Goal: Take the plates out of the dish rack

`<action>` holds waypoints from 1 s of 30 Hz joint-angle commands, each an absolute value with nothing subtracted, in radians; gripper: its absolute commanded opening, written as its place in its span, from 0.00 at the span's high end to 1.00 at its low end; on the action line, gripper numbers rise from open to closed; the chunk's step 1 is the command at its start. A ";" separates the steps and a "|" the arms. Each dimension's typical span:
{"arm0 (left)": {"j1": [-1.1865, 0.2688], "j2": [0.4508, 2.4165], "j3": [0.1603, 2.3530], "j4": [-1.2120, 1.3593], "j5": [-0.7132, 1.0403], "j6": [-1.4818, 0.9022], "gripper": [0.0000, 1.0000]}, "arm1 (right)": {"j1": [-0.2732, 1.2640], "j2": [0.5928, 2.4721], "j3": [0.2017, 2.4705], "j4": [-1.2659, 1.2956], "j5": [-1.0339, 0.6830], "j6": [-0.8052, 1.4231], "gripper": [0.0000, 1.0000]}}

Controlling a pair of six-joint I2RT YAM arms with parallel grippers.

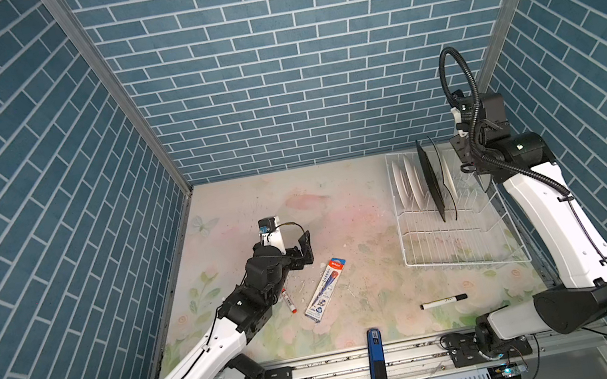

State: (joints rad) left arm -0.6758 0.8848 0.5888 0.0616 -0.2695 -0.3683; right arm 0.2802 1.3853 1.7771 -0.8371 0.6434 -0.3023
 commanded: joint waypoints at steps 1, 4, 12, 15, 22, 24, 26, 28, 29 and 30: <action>-0.691 0.867 0.614 0.023 -0.291 -0.372 0.01 | 0.312 1.301 1.773 -0.699 0.690 -0.342 1.00; -0.700 0.855 0.611 0.018 -0.300 -0.378 0.01 | 0.345 1.282 1.778 -0.714 0.688 -0.335 1.00; -0.732 0.822 0.608 -0.017 -0.332 -0.393 0.01 | 0.399 1.255 1.815 -0.781 0.660 -0.285 1.00; -0.742 0.808 0.598 -0.029 -0.347 -0.403 0.01 | 0.412 1.236 1.821 -0.795 0.629 -0.256 1.00; -0.767 0.777 0.588 -0.060 -0.373 -0.420 0.01 | 0.456 1.211 1.821 -0.828 0.578 -0.203 1.00; -0.777 0.767 0.588 -0.076 -0.384 -0.423 0.01 | 0.473 1.203 1.820 -0.836 0.570 -0.189 1.00; -0.786 0.755 0.583 -0.082 -0.395 -0.426 0.01 | 0.484 1.197 1.816 -0.839 0.554 -0.175 1.00; -0.793 0.743 0.578 -0.090 -0.404 -0.429 0.01 | 0.494 1.193 1.816 -0.848 0.541 -0.160 1.00; -0.798 0.737 0.578 -0.096 -0.408 -0.432 0.01 | 0.502 1.192 1.816 -0.851 0.534 -0.151 1.00; -0.800 0.731 0.577 -0.102 -0.412 -0.434 0.01 | 0.507 1.190 1.813 -0.851 0.526 -0.143 1.00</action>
State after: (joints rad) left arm -0.7868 0.7509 0.5884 -0.0673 -0.3813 -0.4225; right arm 0.4915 1.2369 1.7699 -0.9684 0.5232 -0.2024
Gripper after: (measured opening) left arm 0.987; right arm 0.130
